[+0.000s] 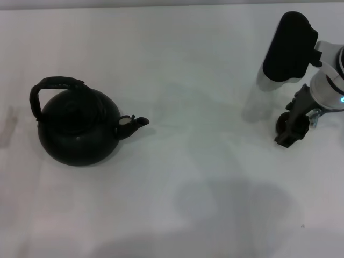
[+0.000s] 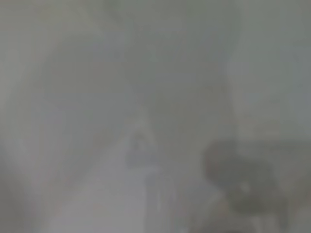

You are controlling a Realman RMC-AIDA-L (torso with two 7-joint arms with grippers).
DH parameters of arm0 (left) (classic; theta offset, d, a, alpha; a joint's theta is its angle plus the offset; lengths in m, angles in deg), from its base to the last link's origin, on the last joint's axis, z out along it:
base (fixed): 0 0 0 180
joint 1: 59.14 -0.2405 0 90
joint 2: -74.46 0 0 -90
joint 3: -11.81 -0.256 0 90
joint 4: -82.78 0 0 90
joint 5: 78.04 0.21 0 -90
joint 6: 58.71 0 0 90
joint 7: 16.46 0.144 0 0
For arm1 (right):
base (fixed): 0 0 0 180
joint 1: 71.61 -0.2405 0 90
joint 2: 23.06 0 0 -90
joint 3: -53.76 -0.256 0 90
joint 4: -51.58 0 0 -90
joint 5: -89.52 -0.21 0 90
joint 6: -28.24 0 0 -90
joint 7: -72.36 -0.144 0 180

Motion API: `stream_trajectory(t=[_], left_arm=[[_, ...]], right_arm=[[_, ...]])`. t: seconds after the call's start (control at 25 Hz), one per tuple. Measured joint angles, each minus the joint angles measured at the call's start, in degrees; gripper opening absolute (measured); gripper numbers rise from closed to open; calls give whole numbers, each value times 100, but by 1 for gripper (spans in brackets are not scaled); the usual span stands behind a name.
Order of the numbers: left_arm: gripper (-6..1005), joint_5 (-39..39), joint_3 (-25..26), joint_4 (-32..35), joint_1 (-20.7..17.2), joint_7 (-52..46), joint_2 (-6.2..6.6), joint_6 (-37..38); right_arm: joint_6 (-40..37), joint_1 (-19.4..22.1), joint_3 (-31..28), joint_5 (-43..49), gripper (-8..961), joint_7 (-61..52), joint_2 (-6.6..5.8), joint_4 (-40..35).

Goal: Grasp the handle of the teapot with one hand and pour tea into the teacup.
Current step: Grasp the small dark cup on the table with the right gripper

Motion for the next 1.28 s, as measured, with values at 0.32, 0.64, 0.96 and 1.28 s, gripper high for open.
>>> stream_trajectory(t=[0.32, 0.64, 0.96, 1.28], left_arm=[[873, 0, 0, 0, 4, 0, -1, -6], [873, 0, -3, 20, 3, 0, -9, -6], [872, 0, -17, 24, 4, 0, -9, -5], [873, 0, -2, 9, 3, 0, -9, -5]], right_arm=[[108, 126, -89, 63, 847, -22, -6, -3], [222, 196, -310, 53, 835, -6, 0, -51], [205, 151, -312, 8, 815, 8, 24, -70], [169, 134, -353, -88, 732, 17, 22, -190]])
